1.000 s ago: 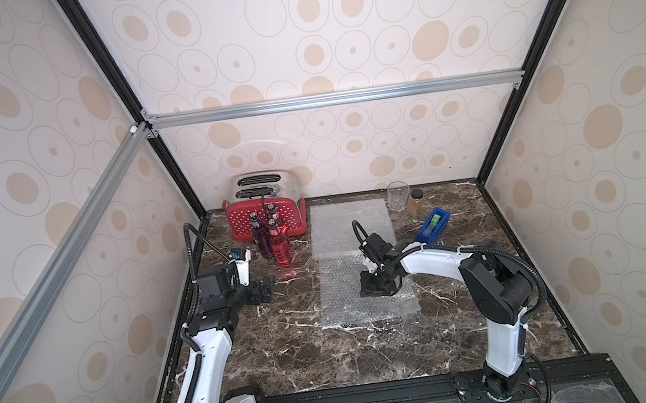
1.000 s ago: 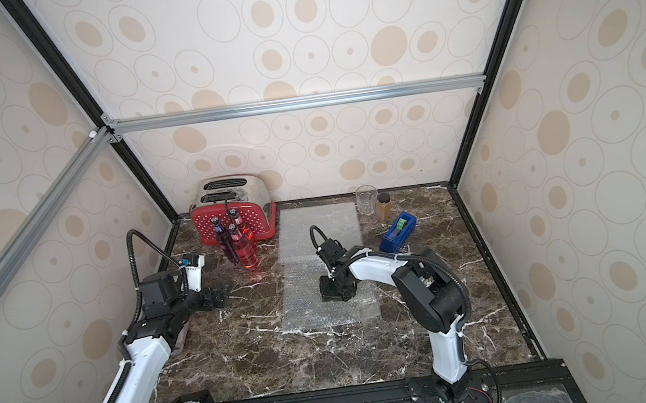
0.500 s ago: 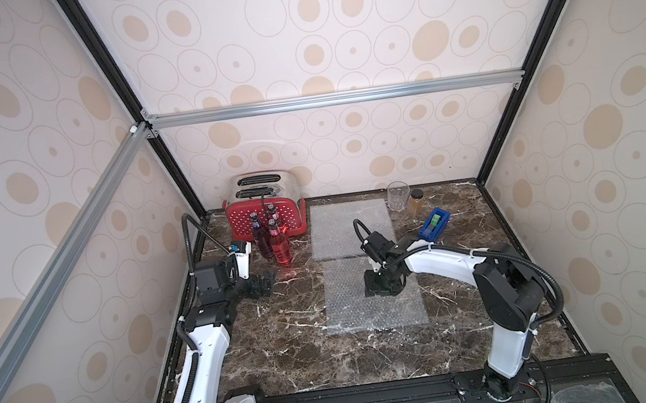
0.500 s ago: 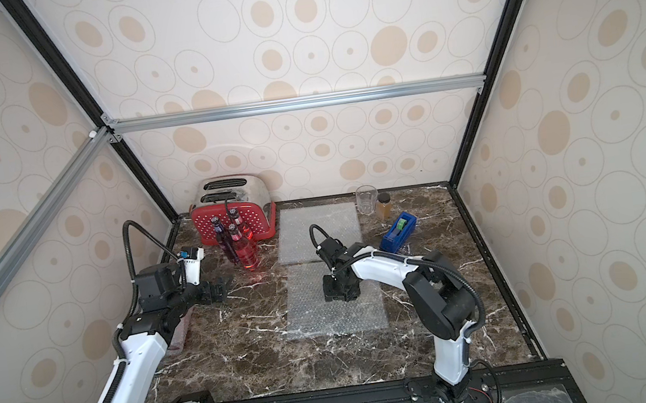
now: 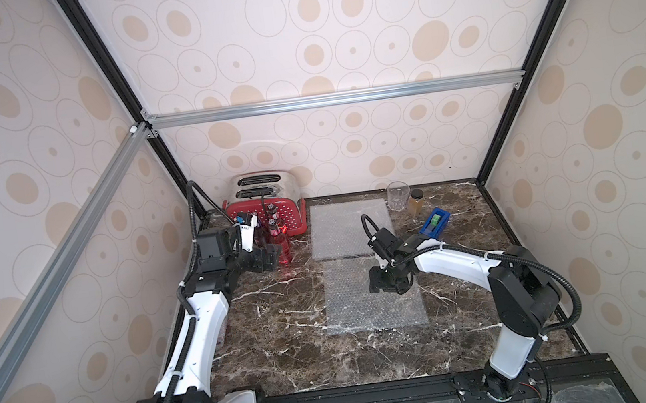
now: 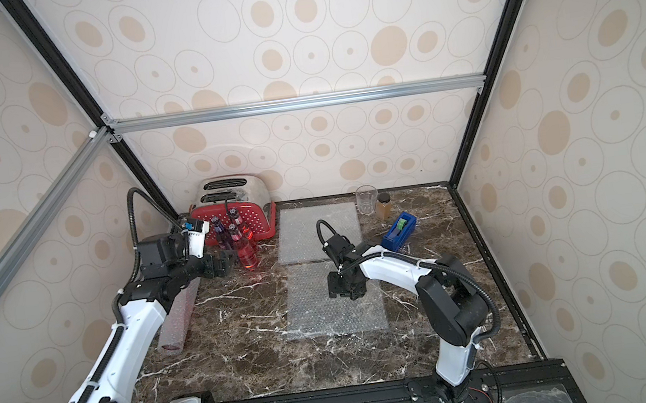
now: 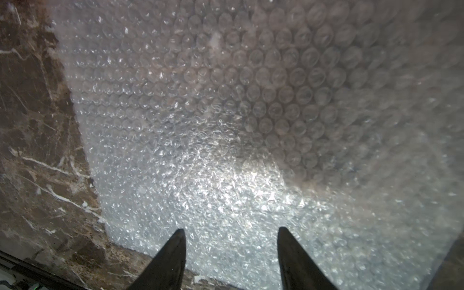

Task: Wrap wine bottles in bubble wrap
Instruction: Pick up the wine bottle from the center of the board.

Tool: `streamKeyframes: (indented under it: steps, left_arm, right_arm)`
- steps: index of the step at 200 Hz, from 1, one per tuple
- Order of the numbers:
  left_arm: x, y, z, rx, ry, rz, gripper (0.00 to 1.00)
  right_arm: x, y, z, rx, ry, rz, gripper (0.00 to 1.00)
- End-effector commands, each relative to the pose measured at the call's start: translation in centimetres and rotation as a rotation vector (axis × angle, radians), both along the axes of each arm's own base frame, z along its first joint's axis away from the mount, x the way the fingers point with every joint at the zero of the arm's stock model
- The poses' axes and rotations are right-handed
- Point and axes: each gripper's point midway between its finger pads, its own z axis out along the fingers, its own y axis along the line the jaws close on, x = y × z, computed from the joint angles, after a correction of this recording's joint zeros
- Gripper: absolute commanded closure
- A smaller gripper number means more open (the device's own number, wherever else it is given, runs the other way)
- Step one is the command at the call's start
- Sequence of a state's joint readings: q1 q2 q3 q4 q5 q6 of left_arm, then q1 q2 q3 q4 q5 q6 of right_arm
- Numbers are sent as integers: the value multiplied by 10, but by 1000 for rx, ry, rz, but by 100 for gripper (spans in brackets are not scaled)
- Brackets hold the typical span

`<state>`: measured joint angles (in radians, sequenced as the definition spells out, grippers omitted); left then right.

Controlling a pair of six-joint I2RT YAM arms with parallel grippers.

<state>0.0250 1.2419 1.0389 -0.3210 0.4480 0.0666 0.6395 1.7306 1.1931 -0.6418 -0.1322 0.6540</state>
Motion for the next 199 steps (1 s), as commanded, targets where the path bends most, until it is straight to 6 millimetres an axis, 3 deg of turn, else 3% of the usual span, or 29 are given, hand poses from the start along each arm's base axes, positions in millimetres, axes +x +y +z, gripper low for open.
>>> streamKeyframes:
  steps: [1, 47, 71, 130, 166, 199]
  left_arm:
    - [25, -5, 16, -23, -44, -13, 11]
    - [59, -7, -5, -9, -35, -40, 34]
    - [72, -6, -14, 11, -49, -40, 35]
    - [102, -10, -27, -15, -78, -57, 34]
    - [112, -17, -29, -38, -107, -87, 46]
    - [109, -26, -28, -58, -136, -143, 60]
  right_arm:
    - [-1, -17, 17, -28, -65, -15, 35]
    - [-3, -41, 35, -35, -140, -44, 22]
    - [-4, -52, 44, -41, -177, -63, 17]
    - [-7, -66, 54, -41, -203, -73, 17]
    - [-8, -65, 55, -34, -206, -59, 19]
    - [-8, -61, 54, -16, -209, -43, 19]
